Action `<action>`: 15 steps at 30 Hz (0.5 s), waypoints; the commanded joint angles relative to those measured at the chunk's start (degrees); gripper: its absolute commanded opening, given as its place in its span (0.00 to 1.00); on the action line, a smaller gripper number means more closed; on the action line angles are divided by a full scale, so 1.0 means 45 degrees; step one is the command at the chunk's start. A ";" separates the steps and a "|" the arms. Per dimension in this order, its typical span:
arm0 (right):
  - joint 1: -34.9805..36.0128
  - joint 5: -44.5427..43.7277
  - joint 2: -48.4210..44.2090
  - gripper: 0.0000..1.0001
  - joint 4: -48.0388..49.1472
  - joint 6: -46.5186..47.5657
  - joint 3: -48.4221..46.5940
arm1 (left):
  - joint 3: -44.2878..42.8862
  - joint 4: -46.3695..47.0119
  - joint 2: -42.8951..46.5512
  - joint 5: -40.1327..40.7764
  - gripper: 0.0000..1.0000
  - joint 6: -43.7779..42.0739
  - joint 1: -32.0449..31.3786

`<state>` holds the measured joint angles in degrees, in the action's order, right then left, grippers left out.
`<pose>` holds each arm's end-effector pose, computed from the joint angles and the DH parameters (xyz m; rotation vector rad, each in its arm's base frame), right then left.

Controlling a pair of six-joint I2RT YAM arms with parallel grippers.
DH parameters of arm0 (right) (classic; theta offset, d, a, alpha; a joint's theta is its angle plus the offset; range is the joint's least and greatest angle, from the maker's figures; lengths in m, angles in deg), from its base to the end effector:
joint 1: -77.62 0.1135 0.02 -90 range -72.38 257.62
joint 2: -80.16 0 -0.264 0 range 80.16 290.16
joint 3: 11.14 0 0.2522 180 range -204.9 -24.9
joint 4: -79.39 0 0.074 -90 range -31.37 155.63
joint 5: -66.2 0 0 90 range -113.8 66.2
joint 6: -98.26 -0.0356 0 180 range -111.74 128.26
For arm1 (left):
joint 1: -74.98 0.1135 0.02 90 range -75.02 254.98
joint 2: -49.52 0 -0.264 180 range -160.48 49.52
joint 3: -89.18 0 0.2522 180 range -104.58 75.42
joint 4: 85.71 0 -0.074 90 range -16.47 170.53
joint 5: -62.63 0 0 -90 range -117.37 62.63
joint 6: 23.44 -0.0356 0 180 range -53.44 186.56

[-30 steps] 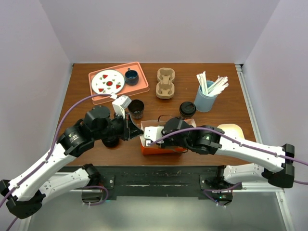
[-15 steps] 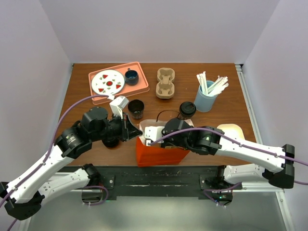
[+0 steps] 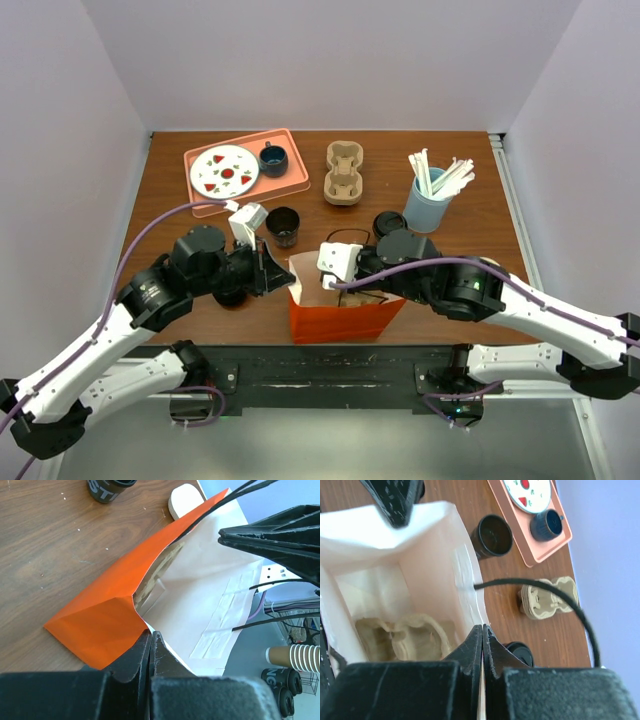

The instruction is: Pack the takeout coffee

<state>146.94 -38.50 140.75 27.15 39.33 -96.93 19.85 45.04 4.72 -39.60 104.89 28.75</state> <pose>0.0844 0.1981 0.4016 -1.4522 1.4181 0.1593 0.1059 -0.1214 0.3587 0.2998 2.1676 -1.1137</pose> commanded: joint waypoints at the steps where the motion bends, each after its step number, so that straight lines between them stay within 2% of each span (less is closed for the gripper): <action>1: -0.0033 0.0901 0.0224 0.00 -0.0546 0.0029 -0.0868 | 0.0024 0.1087 0.0227 -0.0036 0.00 -0.0293 -0.0057; 3: -0.0033 0.1698 0.0225 0.07 -0.1114 0.0146 -0.0655 | 0.0122 0.1302 0.0384 -0.0211 0.00 -0.0527 -0.0057; 7: -0.0013 0.2756 -0.0087 0.12 -0.1526 0.0283 -0.0127 | 0.0474 0.2180 0.0618 -0.0193 0.00 -0.1346 -0.0037; 15: 0.0006 0.2252 -0.0030 0.24 -0.2171 0.0283 0.0381 | 0.0356 0.2397 0.0110 0.0139 0.00 -0.1856 -0.0037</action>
<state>146.94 -28.27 140.45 19.81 39.79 -96.01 21.75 51.54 5.25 -39.95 99.67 28.72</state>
